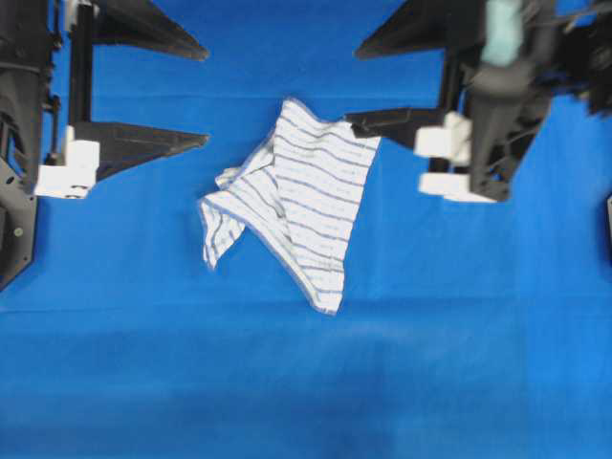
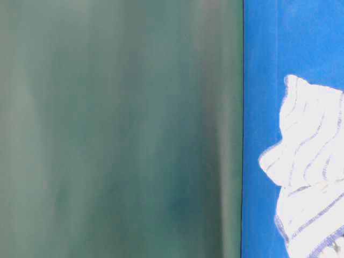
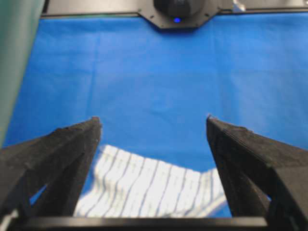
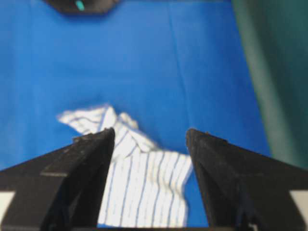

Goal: Lift the towel with both arms.

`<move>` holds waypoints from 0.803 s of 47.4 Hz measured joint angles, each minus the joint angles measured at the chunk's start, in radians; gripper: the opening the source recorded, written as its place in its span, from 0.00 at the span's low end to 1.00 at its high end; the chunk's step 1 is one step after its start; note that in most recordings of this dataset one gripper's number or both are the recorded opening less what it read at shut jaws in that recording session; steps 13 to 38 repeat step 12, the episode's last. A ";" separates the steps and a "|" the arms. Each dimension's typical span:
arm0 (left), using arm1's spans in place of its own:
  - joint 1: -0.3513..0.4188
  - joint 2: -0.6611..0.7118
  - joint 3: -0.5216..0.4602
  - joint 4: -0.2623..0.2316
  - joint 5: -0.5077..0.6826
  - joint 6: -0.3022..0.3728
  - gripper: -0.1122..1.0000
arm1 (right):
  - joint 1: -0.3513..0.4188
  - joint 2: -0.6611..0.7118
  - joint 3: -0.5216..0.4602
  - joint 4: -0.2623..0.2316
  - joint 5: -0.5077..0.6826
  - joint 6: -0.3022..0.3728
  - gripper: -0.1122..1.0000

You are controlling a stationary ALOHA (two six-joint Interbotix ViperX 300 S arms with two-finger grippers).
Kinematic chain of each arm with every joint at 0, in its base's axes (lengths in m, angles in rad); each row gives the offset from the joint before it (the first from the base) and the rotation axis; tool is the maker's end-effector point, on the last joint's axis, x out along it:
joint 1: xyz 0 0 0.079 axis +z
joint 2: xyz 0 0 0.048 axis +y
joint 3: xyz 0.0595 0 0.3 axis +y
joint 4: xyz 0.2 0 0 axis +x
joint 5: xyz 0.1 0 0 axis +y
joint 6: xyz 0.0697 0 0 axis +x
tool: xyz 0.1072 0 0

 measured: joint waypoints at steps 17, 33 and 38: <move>0.000 -0.041 0.209 -0.002 -0.225 0.005 0.92 | -0.003 -0.072 0.222 0.000 -0.229 0.071 0.67; 0.000 -0.041 0.209 -0.002 -0.225 0.005 0.92 | -0.003 -0.072 0.222 0.000 -0.229 0.071 0.67; 0.000 -0.041 0.209 -0.002 -0.225 0.005 0.92 | -0.003 -0.072 0.222 0.000 -0.229 0.071 0.67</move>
